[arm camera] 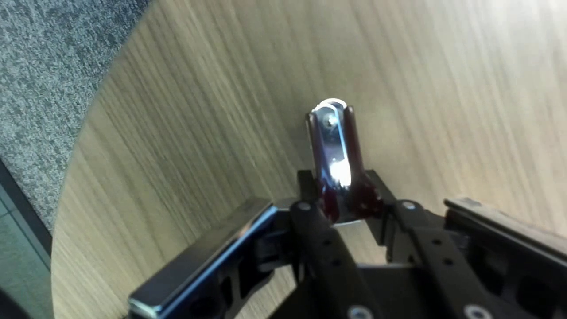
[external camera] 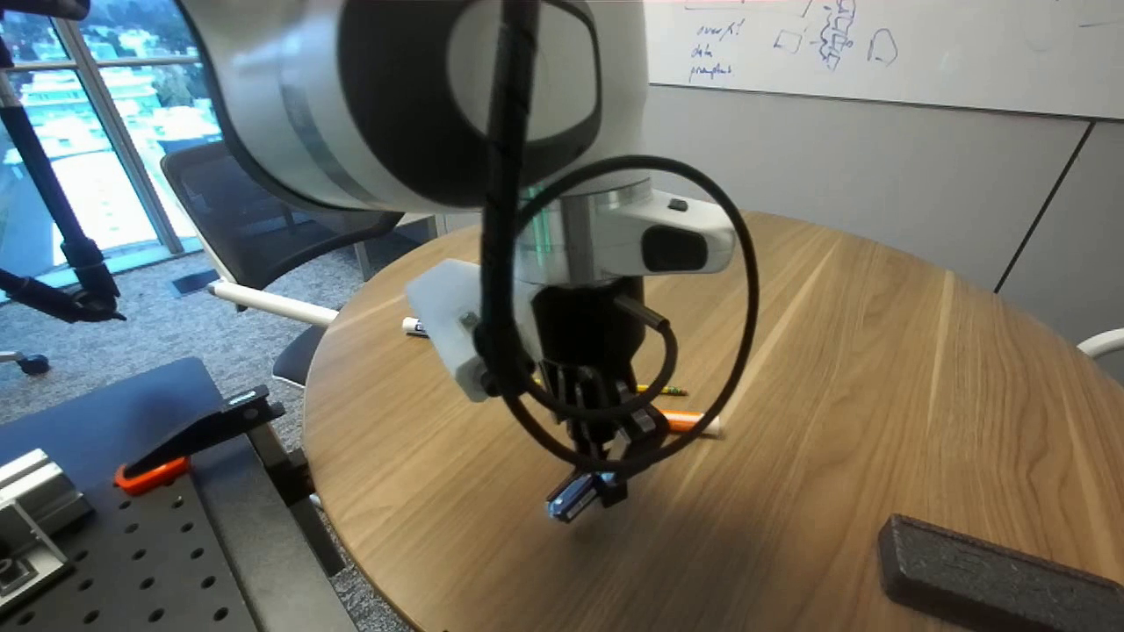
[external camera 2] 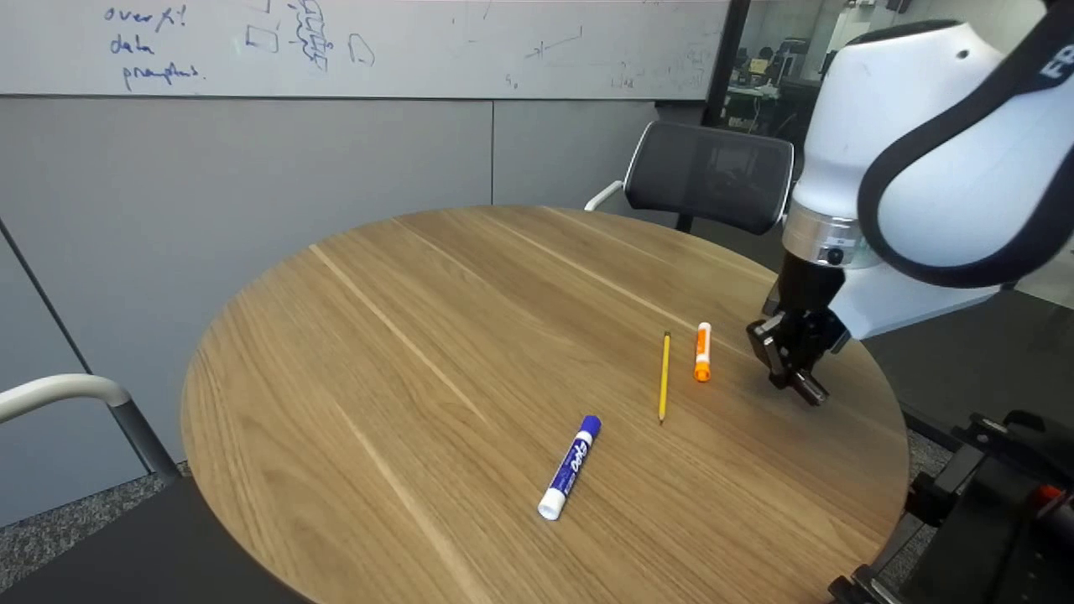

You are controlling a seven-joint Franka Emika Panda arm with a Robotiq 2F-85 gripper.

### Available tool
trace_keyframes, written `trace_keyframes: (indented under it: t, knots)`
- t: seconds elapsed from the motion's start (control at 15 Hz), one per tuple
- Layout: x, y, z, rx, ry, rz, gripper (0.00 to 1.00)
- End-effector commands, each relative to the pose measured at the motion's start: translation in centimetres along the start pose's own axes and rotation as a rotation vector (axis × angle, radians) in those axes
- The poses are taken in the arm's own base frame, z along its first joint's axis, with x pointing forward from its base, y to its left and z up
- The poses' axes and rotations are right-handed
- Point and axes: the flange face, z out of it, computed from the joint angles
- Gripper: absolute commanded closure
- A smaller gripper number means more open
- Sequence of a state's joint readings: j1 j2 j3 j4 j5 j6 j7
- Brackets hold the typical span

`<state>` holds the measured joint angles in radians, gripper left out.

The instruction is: Move the brown object on the table

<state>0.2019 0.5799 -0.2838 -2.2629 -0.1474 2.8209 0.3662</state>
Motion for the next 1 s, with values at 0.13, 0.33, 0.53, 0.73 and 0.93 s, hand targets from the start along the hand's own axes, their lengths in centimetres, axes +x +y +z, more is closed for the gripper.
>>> trace_keyframes:
  t: [0.13,0.33,0.53,0.73,0.93]
  knots:
    - [-10.3,-0.9,-3.9,0.019,-0.017,-0.233,0.93]
    - [-11.8,-5.1,-5.8,0.097,0.054,-0.289,0.93]
    - [-11.8,-9.8,-7.7,0.174,0.124,-0.334,0.93]
    - [-10.7,-14.0,-6.7,0.193,0.113,-0.338,0.93]
    - [-9.1,-16.7,-5.4,0.188,0.118,-0.351,0.93]
